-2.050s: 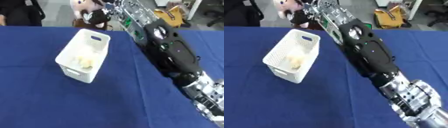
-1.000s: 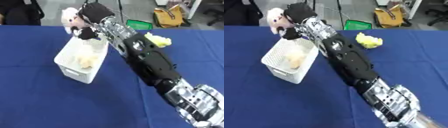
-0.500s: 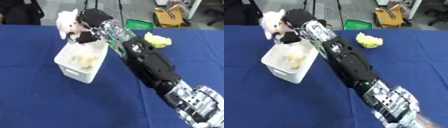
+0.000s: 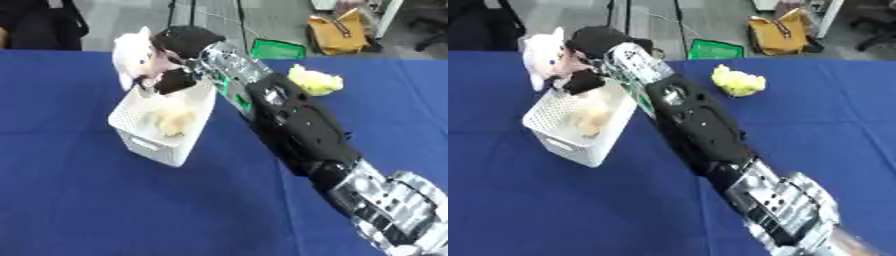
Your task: Pick up objects on the table and place them in the box.
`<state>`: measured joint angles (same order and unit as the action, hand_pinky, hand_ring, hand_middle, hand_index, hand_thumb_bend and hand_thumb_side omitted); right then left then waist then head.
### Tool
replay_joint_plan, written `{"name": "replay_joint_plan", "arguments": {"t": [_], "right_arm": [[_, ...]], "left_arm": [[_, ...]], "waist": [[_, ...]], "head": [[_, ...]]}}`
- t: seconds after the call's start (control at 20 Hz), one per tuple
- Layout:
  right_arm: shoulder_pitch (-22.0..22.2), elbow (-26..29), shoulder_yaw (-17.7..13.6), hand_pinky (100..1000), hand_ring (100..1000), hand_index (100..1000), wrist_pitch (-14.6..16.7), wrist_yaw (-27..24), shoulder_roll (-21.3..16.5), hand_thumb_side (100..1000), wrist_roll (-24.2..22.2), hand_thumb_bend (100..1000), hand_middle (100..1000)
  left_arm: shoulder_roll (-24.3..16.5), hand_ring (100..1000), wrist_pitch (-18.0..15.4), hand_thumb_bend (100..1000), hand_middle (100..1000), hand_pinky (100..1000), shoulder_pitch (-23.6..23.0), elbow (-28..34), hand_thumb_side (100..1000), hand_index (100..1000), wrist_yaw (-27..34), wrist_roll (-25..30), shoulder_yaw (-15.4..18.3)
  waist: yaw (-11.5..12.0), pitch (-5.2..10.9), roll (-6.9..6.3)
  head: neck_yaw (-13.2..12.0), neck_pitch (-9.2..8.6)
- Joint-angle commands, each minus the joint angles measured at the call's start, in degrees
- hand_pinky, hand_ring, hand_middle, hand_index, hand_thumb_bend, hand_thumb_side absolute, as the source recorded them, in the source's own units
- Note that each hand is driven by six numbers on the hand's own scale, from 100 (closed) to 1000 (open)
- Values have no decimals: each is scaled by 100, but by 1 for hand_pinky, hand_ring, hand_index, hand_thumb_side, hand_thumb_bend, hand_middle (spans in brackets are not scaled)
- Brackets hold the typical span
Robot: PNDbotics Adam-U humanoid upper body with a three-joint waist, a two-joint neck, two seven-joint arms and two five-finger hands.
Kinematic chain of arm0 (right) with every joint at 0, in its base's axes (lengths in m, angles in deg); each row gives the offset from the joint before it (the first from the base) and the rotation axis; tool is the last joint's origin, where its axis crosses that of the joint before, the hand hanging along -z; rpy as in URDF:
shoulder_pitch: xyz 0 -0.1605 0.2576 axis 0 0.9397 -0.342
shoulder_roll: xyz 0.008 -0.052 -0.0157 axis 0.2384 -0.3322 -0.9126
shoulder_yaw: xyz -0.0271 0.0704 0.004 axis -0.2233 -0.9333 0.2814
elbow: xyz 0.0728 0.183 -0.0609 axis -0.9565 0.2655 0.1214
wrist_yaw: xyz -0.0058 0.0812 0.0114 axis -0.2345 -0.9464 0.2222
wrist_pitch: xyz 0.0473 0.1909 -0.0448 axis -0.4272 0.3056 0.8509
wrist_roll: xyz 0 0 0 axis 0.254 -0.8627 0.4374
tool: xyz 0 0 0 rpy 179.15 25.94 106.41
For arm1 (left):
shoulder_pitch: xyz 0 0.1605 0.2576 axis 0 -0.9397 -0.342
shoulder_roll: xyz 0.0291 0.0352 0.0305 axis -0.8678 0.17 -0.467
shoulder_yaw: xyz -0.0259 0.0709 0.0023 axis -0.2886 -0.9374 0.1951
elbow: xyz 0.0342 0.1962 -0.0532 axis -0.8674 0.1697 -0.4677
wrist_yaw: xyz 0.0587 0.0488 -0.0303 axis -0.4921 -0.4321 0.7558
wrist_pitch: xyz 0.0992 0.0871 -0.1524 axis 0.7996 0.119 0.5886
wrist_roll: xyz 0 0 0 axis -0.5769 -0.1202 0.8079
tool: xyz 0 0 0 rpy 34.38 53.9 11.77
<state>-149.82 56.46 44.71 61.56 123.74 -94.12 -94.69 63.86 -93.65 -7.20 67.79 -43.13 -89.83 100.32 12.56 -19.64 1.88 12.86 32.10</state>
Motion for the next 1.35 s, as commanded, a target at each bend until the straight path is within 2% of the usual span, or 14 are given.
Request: {"name": "replay_joint_plan", "arguments": {"t": [0.05, 0.2, 0.25, 0.3, 0.35, 0.6, 0.65, 0.7, 0.85, 0.9, 0.95, 1.1, 1.15, 1.35], "right_arm": [[-148, 74, -45, 958, 1000, 956, -13, 94, -77, 939, -114, 470, 851], [-153, 80, -62, 971, 1000, 994, -57, 175, -86, 933, -176, 496, 887], [-154, 73, -79, 1000, 1000, 1000, -105, 212, -95, 944, -185, 558, 938], [-155, 56, -102, 1000, 1000, 1000, -181, 242, -95, 944, -199, 558, 938], [-152, 31, -136, 1000, 1000, 1000, -267, 245, -87, 945, -224, 617, 948], [-158, -31, -228, 1000, 1000, 1000, -569, 55, -77, 941, -338, 629, 939], [-159, -14, -224, 1000, 1000, 1000, -572, 24, -81, 908, -339, 573, 919], [-160, 24, -218, 1000, 1000, 1000, -563, -16, -92, 908, -335, 573, 919], [-163, 313, -191, 976, 1000, 952, -566, -145, -164, 969, -203, 341, 855], [-153, 504, -181, 976, 1000, 952, -577, -223, -218, 969, -118, 341, 855], [-137, 682, -167, 970, 1000, 926, -601, -305, -271, 991, -54, 266, 836], [-50, 1424, -156, 972, 1000, 915, -704, -720, -511, 996, 134, 261, 827], [-27, 1624, -151, 974, 1000, 875, -747, -845, -574, 1000, 154, 223, 800], [360, 3375, -340, 978, 1000, 837, -947, -1848, -1126, 1000, 578, 193, 772]], "left_arm": [[-45, 702, 2, 100, 721, 735, 28, 79, 542, 695, 5, 6, 0], [-44, 702, 6, 100, 721, 735, 20, 79, 541, 695, 4, 6, 1], [-44, 702, 7, 100, 721, 735, 18, 79, 541, 695, 4, 6, 1], [-45, 702, 7, 100, 721, 735, 16, 79, 541, 695, 4, 6, 1], [-45, 702, 7, 100, 721, 735, 16, 79, 541, 695, 4, 6, 1], [-43, 701, 7, 100, 721, 735, 16, 79, 542, 695, 4, 6, 3], [-44, 701, 8, 100, 721, 735, 17, 79, 541, 695, 4, 7, 3], [-45, 701, 8, 100, 721, 735, 18, 79, 541, 695, 3, 10, 1], [-47, 701, 15, 100, 722, 735, 6, 79, 542, 695, 0, 15, 6], [-50, 701, 16, 100, 722, 735, 1, 79, 542, 695, -3, 13, 10], [-53, 701, 16, 100, 721, 735, -3, 79, 543, 695, -6, 11, 14], [-69, 701, 21, 100, 721, 735, -16, 79, 543, 695, -18, -8, 32], [-71, 701, 22, 100, 722, 735, -19, 79, 544, 695, -22, -13, 34], [-84, 700, 33, 100, 722, 735, -40, 79, 544, 695, -48, -38, 55]], "waist": [[-4, 114, -40], [-8, 116, -46], [-10, 118, -49], [-10, 118, -53], [-11, 117, -57], [-10, 117, -66], [-19, 118, -69], [-31, 119, -73], [-58, 134, -81], [-67, 141, -84], [-73, 146, -87], [-104, 163, -89], [-116, 168, -91], [-252, 195, -119]], "head": [[-12, -21], [-12, -21], [-14, -19], [-12, -19], [-9, -20], [-4, -26], [-8, -23], [-13, -18], [-35, 1], [-48, 10], [-60, 17], [-112, 36], [-129, 44], [-271, 87]]}}
